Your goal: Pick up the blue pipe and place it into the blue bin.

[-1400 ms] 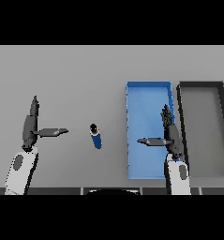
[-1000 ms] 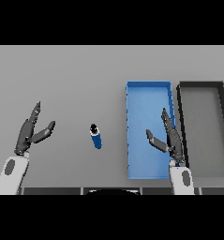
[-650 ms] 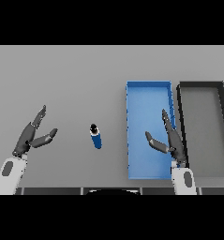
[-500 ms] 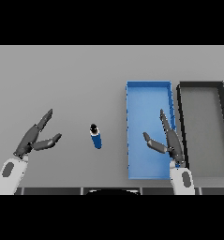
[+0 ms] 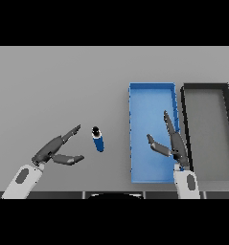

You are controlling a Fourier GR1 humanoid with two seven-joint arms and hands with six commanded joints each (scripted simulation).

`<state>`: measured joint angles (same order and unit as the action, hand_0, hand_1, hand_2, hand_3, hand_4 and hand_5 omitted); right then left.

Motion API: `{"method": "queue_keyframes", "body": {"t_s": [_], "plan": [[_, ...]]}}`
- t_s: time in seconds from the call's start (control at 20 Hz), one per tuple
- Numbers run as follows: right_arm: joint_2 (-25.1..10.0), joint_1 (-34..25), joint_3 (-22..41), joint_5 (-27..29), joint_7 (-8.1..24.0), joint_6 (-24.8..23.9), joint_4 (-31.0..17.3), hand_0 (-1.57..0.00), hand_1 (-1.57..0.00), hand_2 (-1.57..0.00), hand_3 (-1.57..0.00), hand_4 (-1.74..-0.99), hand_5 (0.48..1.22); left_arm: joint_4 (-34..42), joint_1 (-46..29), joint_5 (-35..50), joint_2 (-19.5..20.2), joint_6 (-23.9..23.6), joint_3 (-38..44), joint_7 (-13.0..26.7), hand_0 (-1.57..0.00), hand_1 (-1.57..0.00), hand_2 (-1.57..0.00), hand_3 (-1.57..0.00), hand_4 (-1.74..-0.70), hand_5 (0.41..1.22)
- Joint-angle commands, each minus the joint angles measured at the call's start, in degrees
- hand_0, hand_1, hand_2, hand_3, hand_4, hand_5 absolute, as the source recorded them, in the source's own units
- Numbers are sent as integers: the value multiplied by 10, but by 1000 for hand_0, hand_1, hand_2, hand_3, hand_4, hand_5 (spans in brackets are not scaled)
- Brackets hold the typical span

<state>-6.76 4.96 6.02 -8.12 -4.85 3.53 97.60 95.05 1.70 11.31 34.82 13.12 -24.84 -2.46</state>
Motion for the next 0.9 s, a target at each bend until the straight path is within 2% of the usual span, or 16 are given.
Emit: {"method": "queue_keyframes", "body": {"t_s": [0.0, 0.05, 0.3, 0.4, 0.5, 0.55, 0.6, 0.75, 0.8, 0.85], "plan": [[2, -2, 2, 0, 4, 1, -2, 1, 1, 1, 1, -1257, 617, 0, 2, -11, -8, -3, -10, 1, 1, 1, 1, 1, -1097, 454], [1, 5, 3, 1, -4, 5, -2, 1, 1, 1, 1, -1262, 617, -7, -1, -18, -16, 1, -19, 1, 1, 1, 1, 1, -1101, 447], [-3, 1, -6, 12, 10, 9, -1, 1, 1, 1, 1, -1271, 616, -38, 32, -37, -69, 2, -48, 5, 1, 1, 1, 1, -1118, 446], [0, 9, -1, 7, -2, 5, 6, 1, 1, 1, 1, -1276, 613, -60, 49, -47, -94, -1, -57, 12, 1, 1, 1, 1, -1113, 447], [2, 3, -5, 9, 10, 3, 3, 1, 1, 1, 1, -1273, 607, -79, 57, -41, -114, 6, -61, 9, 1, 1, 1, 1, -1118, 450], [2, 13, -2, 12, 3, 9, 5, 1, 1, 1, 1, -1274, 605, -98, 68, -39, -126, 9, -61, 13, 1, 1, 1, 1, -1117, 448], [4, 19, -2, 11, -6, 8, 1, 1, 1, 1, 1, -1274, 603, -116, 77, -53, -139, 3, -66, 10, 1, 1, 1, 1, -1107, 444], [1, 21, -4, 9, -6, 6, 8, 1, 1, 1, 1, -1267, 598, -151, 103, -80, -167, -15, -70, -14, 1, 1, 1, 1, -1075, 445], [0, 15, -5, 9, 2, 6, 5, 1, 1, 1, 1, -1264, 598, -159, 108, -71, -171, -8, -66, -20, 1, 1, 1, 1, -1081, 459], [-1, 19, -7, 14, -3, 8, 7, 1, 1, 1, 1, -1264, 598, -168, 112, -61, -177, 0, -62, -28, 1, 1, 1, 1, -1092, 477]]}}
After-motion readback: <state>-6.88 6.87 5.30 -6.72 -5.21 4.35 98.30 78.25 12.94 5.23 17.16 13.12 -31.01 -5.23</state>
